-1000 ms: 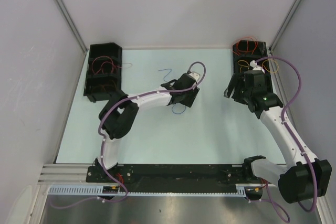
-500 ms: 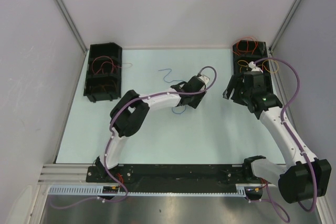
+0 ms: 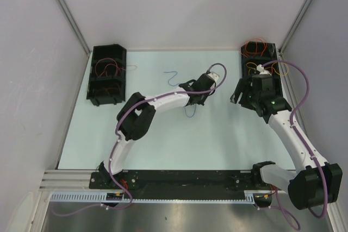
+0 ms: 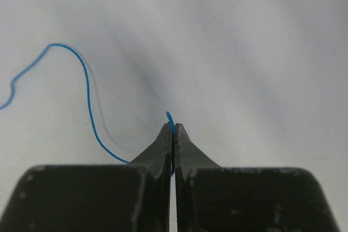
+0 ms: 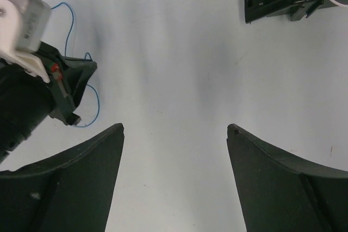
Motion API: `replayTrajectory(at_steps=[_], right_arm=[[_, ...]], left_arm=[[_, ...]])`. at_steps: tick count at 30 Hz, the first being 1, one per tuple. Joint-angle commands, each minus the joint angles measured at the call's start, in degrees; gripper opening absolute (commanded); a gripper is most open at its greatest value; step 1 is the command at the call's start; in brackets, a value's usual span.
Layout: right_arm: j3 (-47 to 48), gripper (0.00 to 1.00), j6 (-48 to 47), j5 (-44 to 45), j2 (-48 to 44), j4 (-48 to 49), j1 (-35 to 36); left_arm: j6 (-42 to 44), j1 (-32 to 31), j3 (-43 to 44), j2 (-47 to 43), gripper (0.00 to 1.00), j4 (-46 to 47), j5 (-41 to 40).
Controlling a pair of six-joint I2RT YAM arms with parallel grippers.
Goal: Untangle the cables
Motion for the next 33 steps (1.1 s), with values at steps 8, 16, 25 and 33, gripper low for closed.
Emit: replayTrajectory(at_steps=[8, 16, 25, 33], right_arm=[[-0.6, 0.8, -0.67, -1.07, 0.21, 1.99, -0.37], [-0.95, 0.8, -0.58, -1.86, 0.74, 2.52, -0.54], [-1.39, 0.8, -0.5, -4.32, 0.74, 3.13, -0.63], [-1.57, 0.8, -0.41, -5.03, 1.01, 3.49, -0.63]], left_arm=[[-4.76, 8.95, 19.01, -9.88, 0.0, -15.59, -5.34], [-3.28, 18.0, 37.46, -12.96, 0.0, -24.92, -8.15], [0.5, 26.18, 41.7, -24.19, 0.0, -23.16, -11.49], [0.42, 31.62, 36.69, -33.17, 0.0, -20.79, -15.01]])
